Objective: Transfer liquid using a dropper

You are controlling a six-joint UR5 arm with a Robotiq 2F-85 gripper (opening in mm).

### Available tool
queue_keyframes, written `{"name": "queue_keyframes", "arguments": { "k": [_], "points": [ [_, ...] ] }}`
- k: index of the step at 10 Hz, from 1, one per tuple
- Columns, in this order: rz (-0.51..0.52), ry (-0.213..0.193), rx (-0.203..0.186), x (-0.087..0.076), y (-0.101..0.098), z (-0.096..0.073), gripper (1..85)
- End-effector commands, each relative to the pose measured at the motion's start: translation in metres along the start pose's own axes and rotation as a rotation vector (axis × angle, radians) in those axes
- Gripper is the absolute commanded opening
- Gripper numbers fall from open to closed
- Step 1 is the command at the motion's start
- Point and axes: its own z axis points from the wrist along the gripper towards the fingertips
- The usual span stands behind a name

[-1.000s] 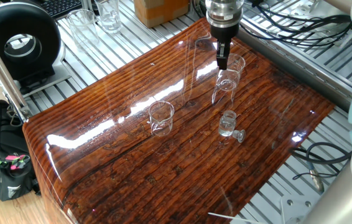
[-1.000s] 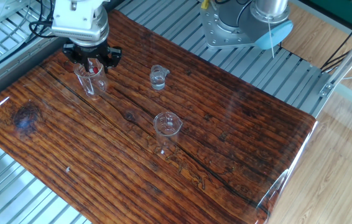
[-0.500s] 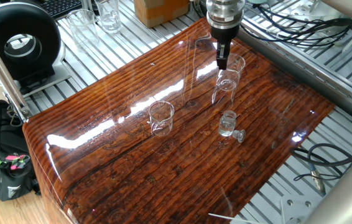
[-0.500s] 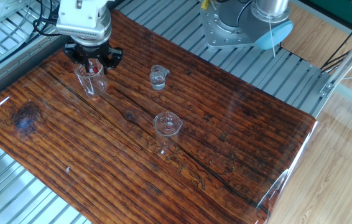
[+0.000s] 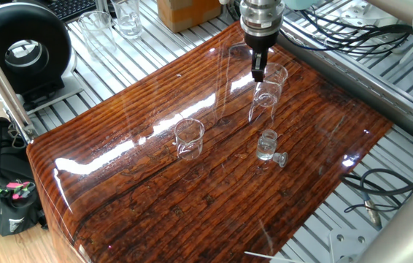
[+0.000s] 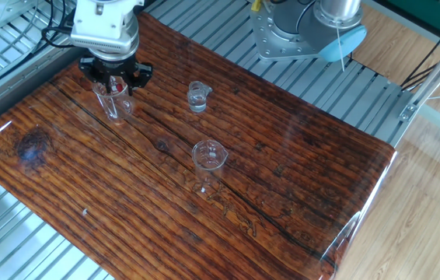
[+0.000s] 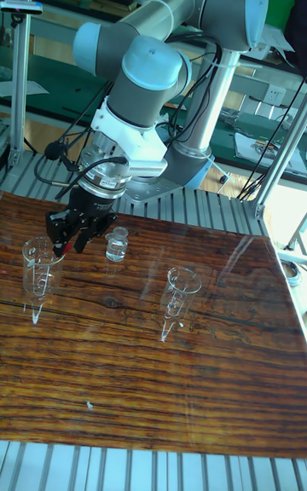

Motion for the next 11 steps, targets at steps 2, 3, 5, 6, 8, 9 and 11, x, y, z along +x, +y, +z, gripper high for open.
{"name": "queue_keyframes", "arguments": {
  "k": [2, 3, 5, 6, 8, 9, 11],
  "points": [
    [0.010, 0.009, -0.004, 0.0039, 0.0007, -0.0012, 41.3],
    [0.012, 0.008, -0.005, 0.0037, 0.0010, -0.0012, 40.7],
    [0.012, 0.002, -0.012, 0.0021, 0.0028, -0.0015, 40.3],
    [0.012, -0.002, -0.011, 0.0012, 0.0027, -0.0016, 40.3],
    [0.013, -0.007, -0.013, -0.0011, 0.0034, -0.0016, 40.3],
    [0.016, -0.009, -0.015, -0.0028, 0.0049, -0.0017, 40.3],
    [0.016, 0.004, -0.004, 0.0009, 0.0022, -0.0012, 37.7]
  ]
}}
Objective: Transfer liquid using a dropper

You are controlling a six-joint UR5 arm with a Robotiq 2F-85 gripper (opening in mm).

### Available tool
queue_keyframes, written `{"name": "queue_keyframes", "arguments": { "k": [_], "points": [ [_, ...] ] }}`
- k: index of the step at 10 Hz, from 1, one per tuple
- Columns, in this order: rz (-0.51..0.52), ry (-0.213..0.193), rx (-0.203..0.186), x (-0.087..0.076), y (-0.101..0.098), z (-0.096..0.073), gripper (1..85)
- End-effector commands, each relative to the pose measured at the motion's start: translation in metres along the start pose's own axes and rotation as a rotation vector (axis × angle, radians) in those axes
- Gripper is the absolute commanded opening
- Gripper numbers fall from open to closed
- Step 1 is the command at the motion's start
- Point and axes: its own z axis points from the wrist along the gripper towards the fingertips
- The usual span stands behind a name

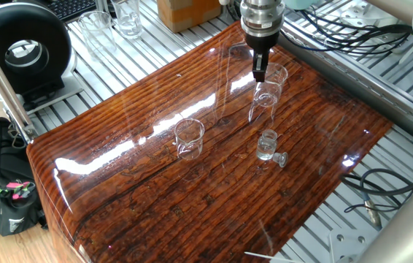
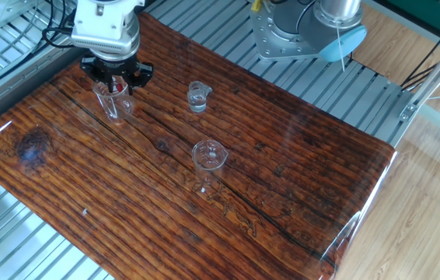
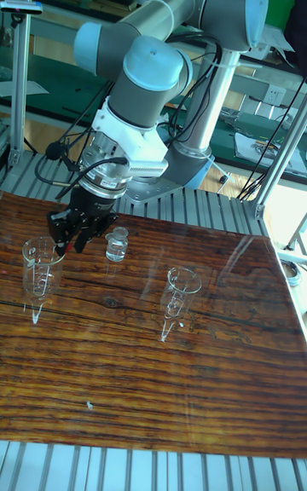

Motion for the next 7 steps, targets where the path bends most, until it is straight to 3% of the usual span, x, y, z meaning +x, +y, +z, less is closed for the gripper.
{"name": "queue_keyframes", "arguments": {
  "k": [1, 7],
  "points": [
    [0.011, 0.001, 0.002, 0.0009, -0.0008, -0.0002, 36.0],
    [0.017, -0.004, -0.005, -0.0001, 0.0008, -0.0004, 32.0]
  ]
}}
